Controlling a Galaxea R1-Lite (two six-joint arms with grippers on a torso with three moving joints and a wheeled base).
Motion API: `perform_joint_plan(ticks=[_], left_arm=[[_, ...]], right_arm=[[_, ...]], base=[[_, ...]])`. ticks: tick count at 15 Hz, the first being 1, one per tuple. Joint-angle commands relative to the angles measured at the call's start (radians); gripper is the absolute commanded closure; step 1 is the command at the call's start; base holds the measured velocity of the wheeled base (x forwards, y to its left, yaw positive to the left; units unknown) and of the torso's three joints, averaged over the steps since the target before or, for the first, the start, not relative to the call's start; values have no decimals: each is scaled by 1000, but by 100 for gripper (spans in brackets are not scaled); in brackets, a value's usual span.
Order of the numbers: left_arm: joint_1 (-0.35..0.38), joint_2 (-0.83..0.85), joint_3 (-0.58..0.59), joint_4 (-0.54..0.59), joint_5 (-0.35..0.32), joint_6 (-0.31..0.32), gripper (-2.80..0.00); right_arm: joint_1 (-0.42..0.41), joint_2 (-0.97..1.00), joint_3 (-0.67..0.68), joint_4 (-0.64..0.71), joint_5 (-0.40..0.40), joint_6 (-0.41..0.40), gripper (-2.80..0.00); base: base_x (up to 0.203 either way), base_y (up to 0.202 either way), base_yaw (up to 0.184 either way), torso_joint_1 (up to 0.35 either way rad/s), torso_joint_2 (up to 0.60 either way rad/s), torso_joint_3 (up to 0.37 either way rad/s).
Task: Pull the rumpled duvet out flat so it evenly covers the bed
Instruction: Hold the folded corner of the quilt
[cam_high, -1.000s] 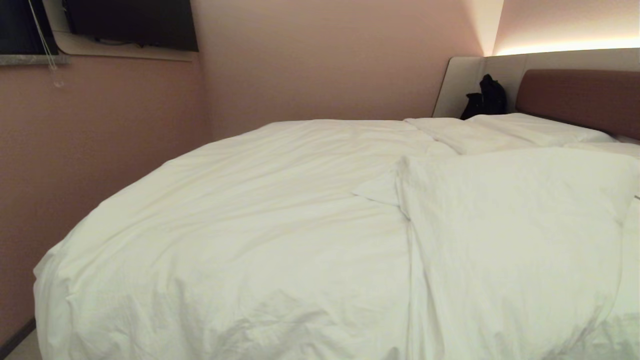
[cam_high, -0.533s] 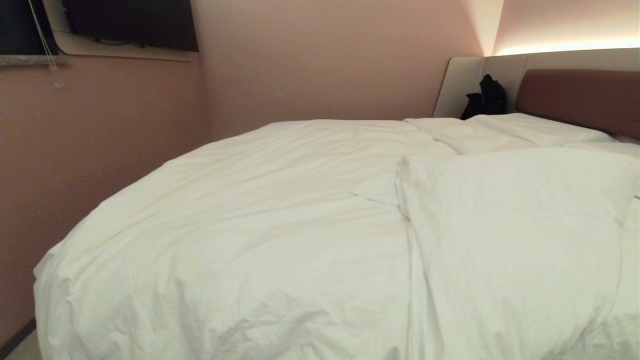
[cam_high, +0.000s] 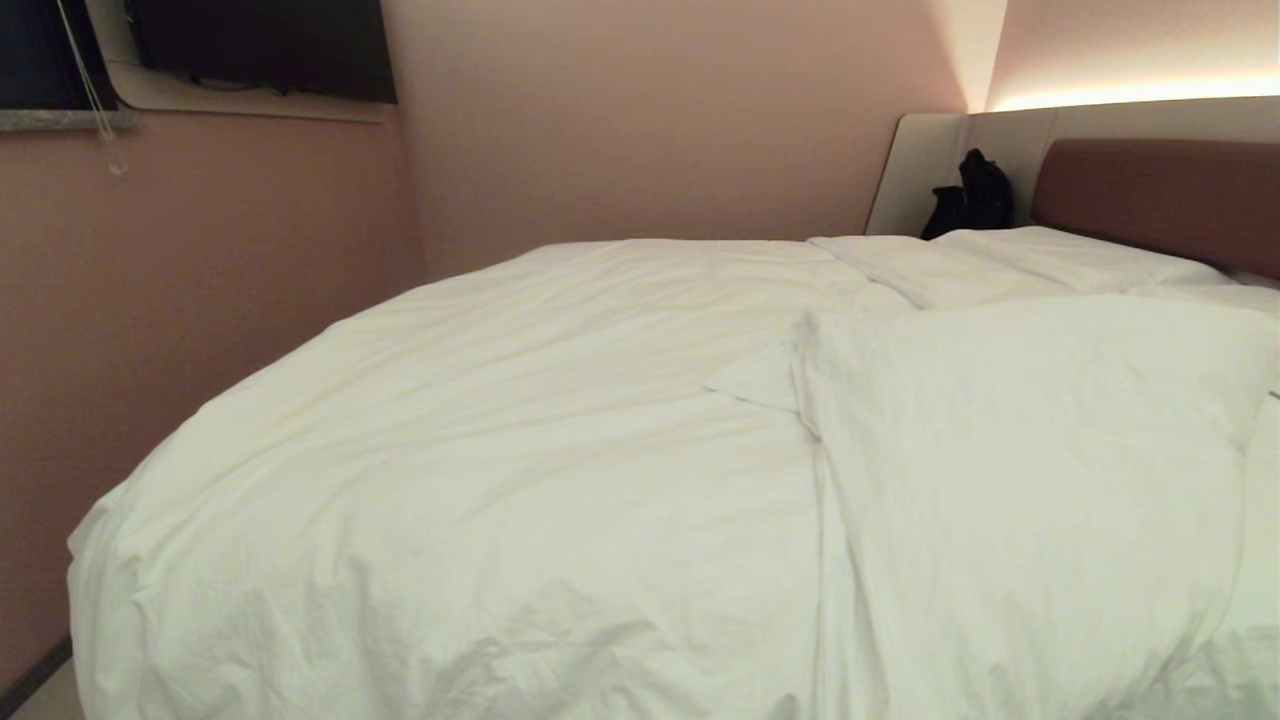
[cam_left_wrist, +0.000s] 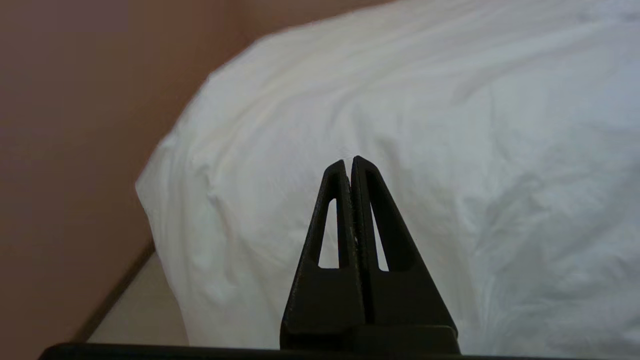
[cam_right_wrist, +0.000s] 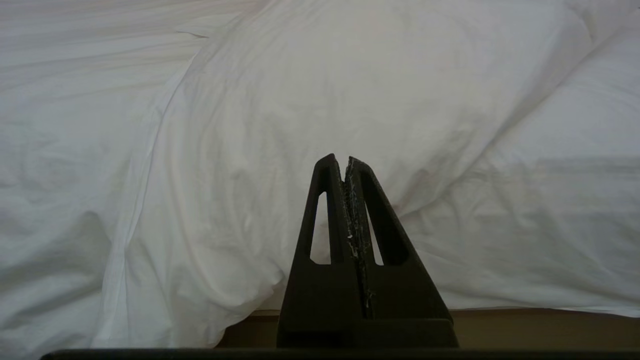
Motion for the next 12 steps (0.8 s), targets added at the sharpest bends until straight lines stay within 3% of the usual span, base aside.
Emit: perform_joint_plan(ticks=[1,7,12], left_arm=[[0,0,38,3,-5,-8,0],[-1,0,38,84,-23,-134,0],[-1,0,38,79,-23,-147,0]], right_arm=[[0,0,0,0,0,0,0],[0,0,0,0,-2,0,0],[0,0,0,0,0,0,0]], base=[[0,0,0,0,0,0],[0,0,0,0,0,0],[0,0,0,0,0,0]])
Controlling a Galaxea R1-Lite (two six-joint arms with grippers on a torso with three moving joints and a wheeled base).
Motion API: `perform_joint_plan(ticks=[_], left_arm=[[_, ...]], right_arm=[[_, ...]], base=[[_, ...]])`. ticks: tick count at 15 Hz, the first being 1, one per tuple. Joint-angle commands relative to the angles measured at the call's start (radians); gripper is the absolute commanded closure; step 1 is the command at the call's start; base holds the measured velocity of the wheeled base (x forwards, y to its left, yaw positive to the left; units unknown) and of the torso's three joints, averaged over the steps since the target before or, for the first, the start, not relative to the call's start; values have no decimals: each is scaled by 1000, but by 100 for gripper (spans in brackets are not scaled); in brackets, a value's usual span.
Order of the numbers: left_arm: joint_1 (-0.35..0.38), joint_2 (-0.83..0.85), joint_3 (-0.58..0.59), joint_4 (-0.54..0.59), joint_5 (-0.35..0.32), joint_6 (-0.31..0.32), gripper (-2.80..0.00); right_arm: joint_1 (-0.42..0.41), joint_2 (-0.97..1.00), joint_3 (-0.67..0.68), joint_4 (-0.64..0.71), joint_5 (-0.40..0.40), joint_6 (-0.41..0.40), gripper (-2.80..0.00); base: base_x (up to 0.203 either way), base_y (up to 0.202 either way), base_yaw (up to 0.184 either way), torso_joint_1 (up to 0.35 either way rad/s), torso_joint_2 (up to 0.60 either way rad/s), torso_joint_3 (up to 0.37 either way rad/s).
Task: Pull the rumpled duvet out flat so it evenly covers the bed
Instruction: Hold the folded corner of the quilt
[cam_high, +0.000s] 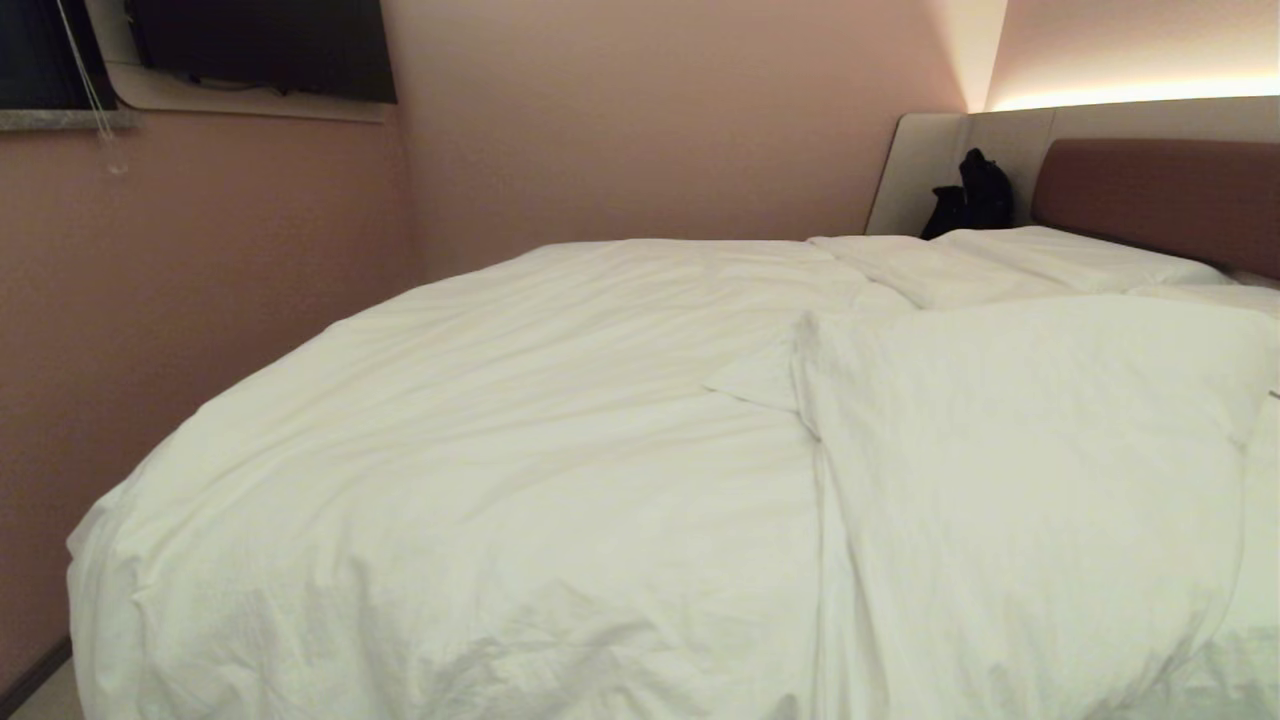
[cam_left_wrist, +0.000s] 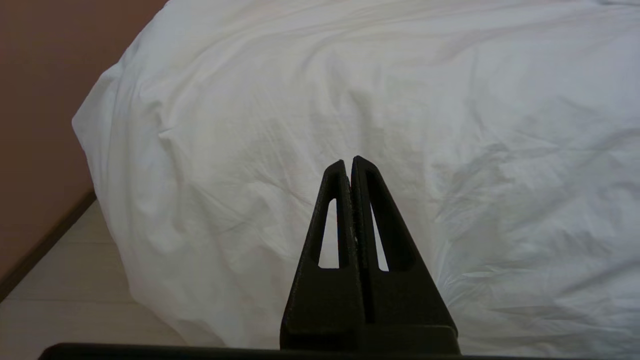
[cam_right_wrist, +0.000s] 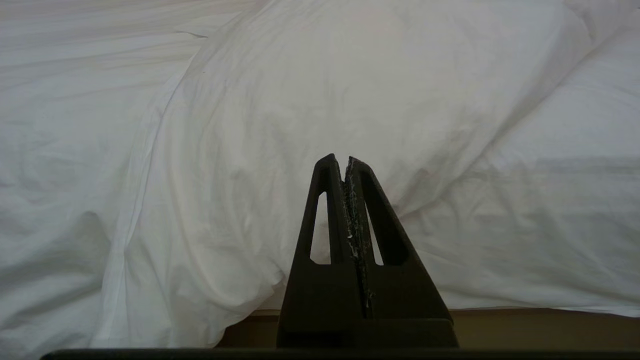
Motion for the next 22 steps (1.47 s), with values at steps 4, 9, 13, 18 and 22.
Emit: perform_joint_plan(ticks=[4,9,13,18,22], left_arm=[[0,0,0,0,2,-18,0],[0,0,0,0,3,-16,0],[0,0,0,0,3,-18,0],[0,0,0,0,2,-16,0],[0,0,0,0,2,-13,0]], right_arm=[[0,0,0,0,0,0,0],[0,0,0,0,0,0,0],[0,0,0,0,0,0,0],[0,0,0,0,0,0,0],[0,1,0,0,0,0,0]], base=[[0,0,0,0,0,0],[0,0,0,0,0,0],[0,0,0,0,0,0],[0,0,0,0,0,0],[-153,0,1,11,3,1]])
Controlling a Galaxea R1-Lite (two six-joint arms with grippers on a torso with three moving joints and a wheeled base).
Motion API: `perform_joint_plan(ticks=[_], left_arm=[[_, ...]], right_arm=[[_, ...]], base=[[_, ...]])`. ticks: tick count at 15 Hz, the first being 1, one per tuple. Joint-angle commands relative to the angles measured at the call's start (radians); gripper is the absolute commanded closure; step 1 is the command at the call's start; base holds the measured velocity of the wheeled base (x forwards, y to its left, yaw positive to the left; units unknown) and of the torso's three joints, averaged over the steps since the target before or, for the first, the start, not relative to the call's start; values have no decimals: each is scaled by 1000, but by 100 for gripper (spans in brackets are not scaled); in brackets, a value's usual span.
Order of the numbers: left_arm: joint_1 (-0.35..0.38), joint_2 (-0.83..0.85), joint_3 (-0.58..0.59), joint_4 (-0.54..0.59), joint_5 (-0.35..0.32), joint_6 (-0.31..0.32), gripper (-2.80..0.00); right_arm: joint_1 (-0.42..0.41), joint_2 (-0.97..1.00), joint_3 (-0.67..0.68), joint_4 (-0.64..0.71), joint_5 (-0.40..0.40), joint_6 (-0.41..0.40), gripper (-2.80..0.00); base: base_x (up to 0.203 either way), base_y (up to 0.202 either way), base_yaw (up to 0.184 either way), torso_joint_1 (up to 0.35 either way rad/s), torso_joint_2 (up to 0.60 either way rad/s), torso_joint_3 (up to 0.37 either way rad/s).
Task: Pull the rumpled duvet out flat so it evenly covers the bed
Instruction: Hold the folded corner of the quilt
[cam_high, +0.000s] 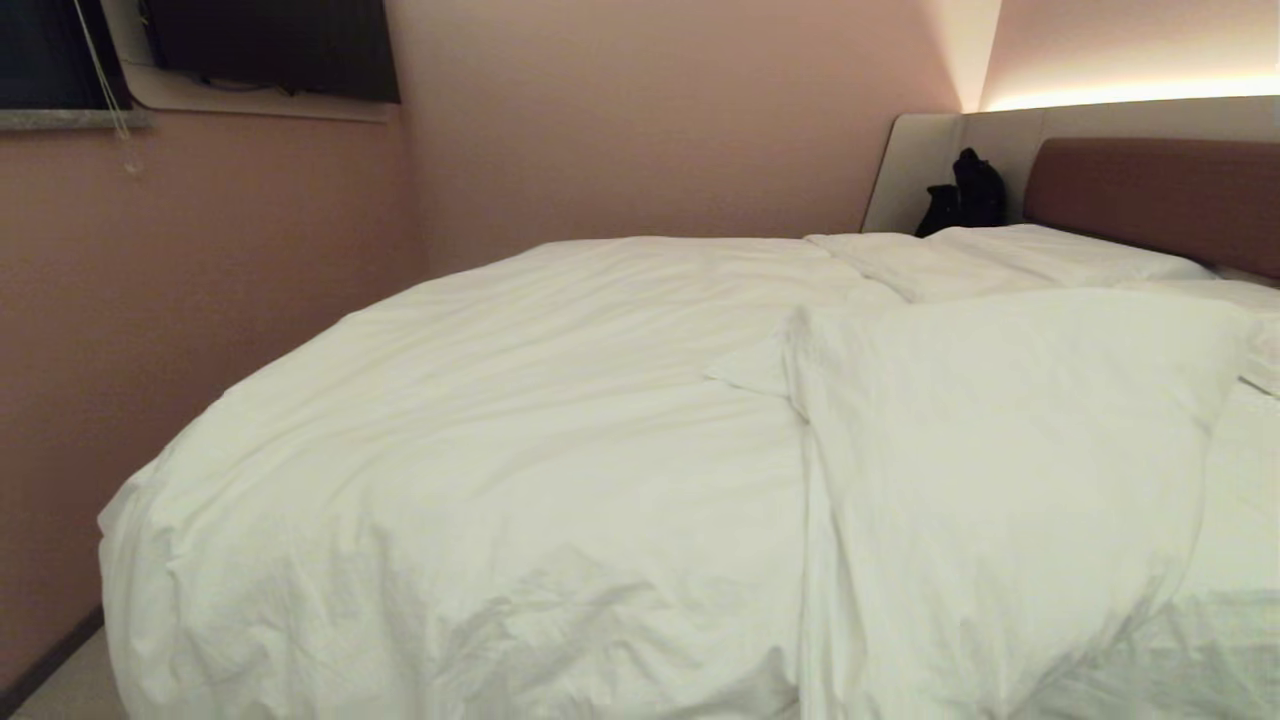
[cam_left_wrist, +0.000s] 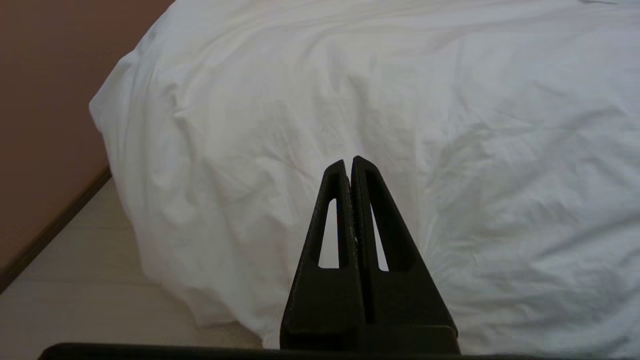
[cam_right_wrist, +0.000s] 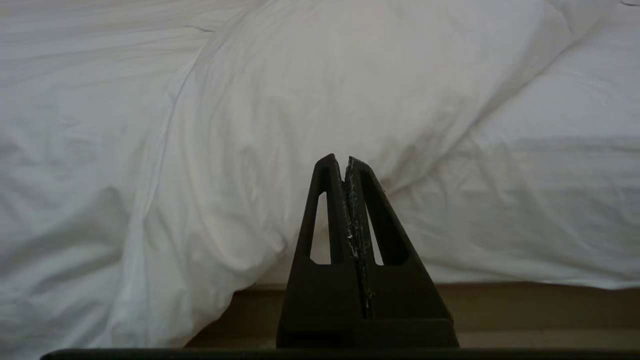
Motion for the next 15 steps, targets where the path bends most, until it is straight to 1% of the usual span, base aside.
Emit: perform_joint_plan(ticks=[1,4,5,13,15], left_arm=[[0,1,0,0,0,0,0],[0,1,0,0,0,-3,0],[0,1,0,0,0,-3,0],[1,1,0,0,1,-4,0],[0,1,0,0,1,-6,0]], right_arm=[[0,1,0,0,0,1,0],[0,1,0,0,0,1,0],[0,1,0,0,0,1,0],[0,0,0,0,0,1,0],[0,0,0,0,0,0,0]], base=[[-187,0,-1,-1,1,3],[-180,0,0,0,3,4],[-65,0,-8,-4,2,4],[0,0,0,0,0,0],[-1,-101,6,1,1,4]])
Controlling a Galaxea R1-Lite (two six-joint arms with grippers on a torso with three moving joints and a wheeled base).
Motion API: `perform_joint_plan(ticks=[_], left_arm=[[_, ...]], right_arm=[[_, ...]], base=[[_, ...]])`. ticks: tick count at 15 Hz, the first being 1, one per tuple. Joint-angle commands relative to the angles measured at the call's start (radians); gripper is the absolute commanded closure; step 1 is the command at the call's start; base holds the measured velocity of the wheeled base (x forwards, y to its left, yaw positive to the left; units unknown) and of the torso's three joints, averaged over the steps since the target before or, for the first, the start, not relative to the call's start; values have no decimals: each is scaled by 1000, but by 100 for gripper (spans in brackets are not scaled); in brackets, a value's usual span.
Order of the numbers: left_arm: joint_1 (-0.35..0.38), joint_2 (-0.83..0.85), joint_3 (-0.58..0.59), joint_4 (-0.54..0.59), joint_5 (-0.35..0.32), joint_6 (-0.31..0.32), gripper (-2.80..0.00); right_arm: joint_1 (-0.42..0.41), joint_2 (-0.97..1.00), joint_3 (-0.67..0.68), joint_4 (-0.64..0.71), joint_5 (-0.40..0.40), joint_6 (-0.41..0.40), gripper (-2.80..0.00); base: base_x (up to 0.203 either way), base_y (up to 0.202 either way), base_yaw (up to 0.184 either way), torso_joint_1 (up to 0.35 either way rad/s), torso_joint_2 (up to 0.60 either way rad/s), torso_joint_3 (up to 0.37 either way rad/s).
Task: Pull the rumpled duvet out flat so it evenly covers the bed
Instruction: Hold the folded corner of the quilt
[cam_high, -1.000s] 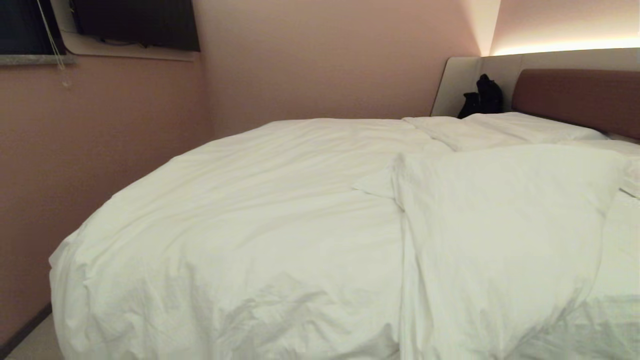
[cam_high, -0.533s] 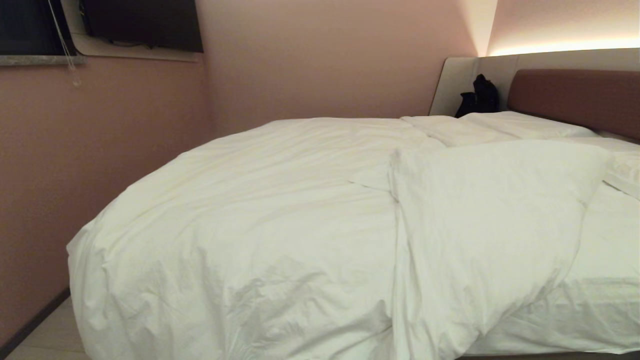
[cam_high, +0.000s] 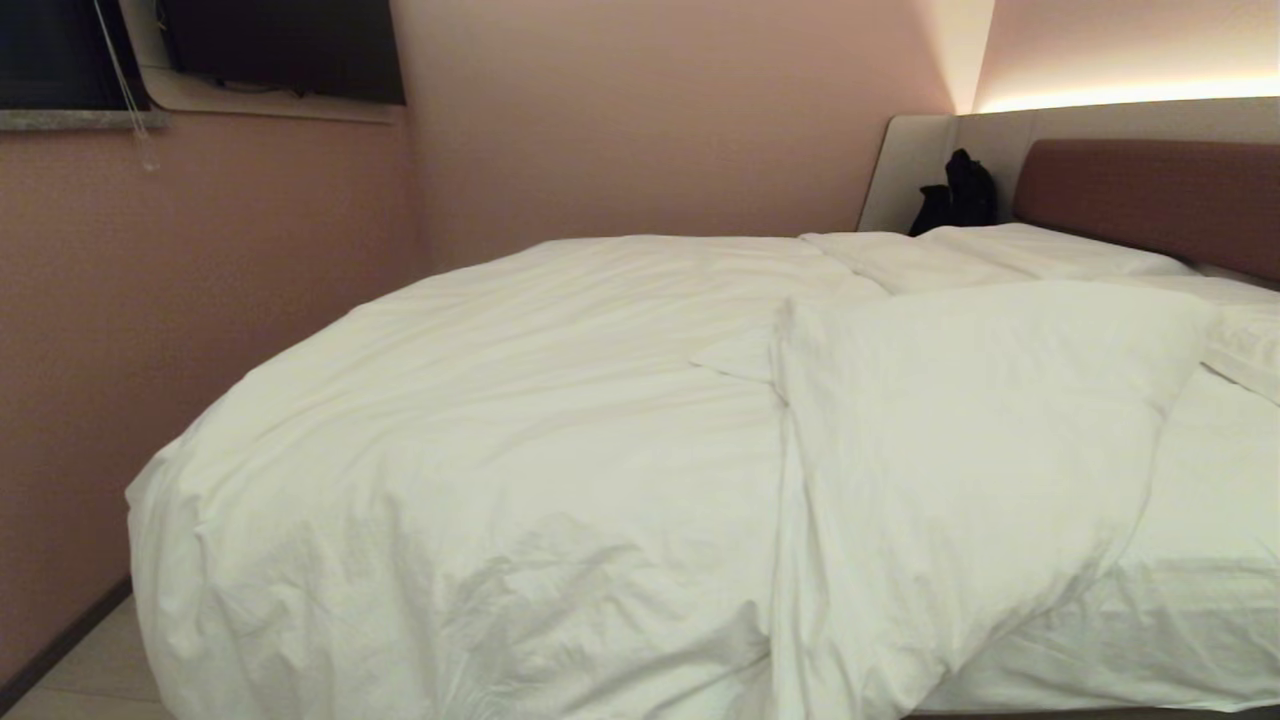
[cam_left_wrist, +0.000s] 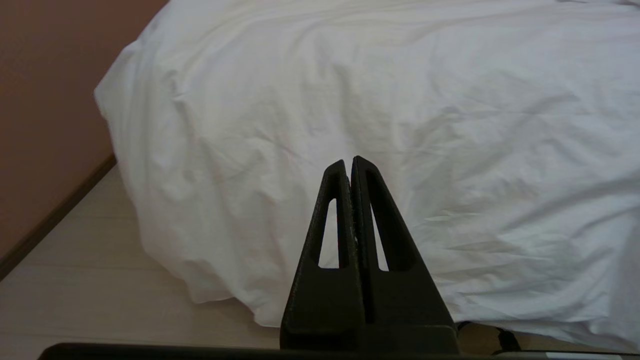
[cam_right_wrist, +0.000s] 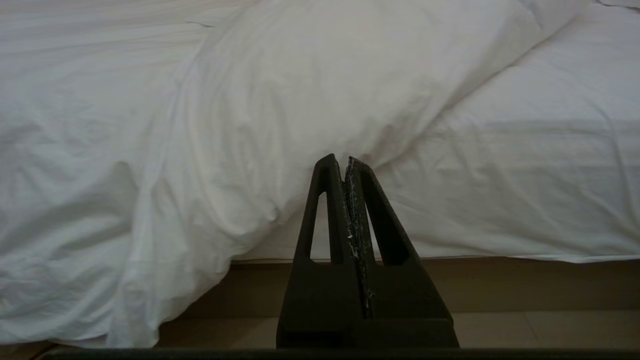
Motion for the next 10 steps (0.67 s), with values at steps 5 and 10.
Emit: perform_joint_plan(ticks=[5,10], left_arm=[[0,1,0,0,0,0,0],[1,1,0,0,0,-1,0]], right_arm=[[0,1,0,0,0,1,0],[0,0,0,0,0,1,0]], base=[[0,-194,3,2,2,3],[0,-195,0,2,2,2]])
